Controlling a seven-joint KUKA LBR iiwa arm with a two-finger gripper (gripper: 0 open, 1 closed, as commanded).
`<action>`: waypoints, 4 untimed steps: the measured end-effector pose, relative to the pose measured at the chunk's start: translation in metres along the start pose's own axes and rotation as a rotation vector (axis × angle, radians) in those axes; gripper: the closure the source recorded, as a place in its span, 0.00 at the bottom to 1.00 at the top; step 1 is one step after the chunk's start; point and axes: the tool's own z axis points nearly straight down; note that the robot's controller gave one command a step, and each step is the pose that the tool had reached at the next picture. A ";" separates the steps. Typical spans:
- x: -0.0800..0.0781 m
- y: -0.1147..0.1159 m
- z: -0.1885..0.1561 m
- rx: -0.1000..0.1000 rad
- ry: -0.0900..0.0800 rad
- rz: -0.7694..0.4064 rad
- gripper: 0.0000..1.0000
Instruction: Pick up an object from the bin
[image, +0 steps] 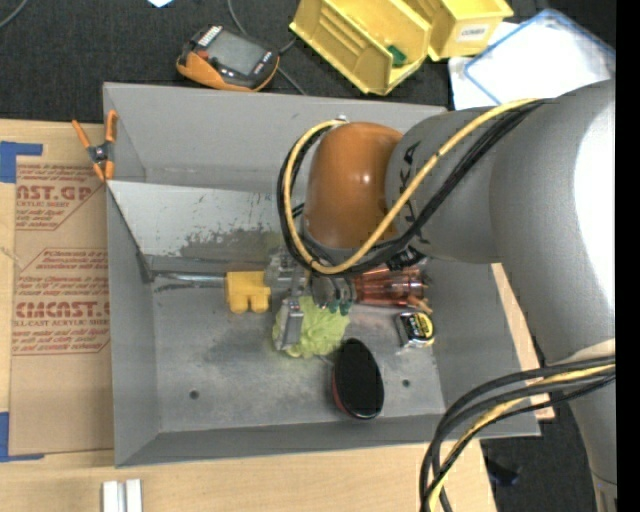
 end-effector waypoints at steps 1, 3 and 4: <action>0.007 -0.075 0.014 0.003 0.003 -0.201 0.00; 0.003 -0.072 -0.066 0.003 0.003 -0.186 0.00; 0.013 -0.087 -0.004 -0.001 0.000 -0.306 0.00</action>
Offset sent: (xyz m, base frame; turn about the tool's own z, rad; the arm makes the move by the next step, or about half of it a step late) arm -0.0094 -0.0416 -0.0262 -0.1755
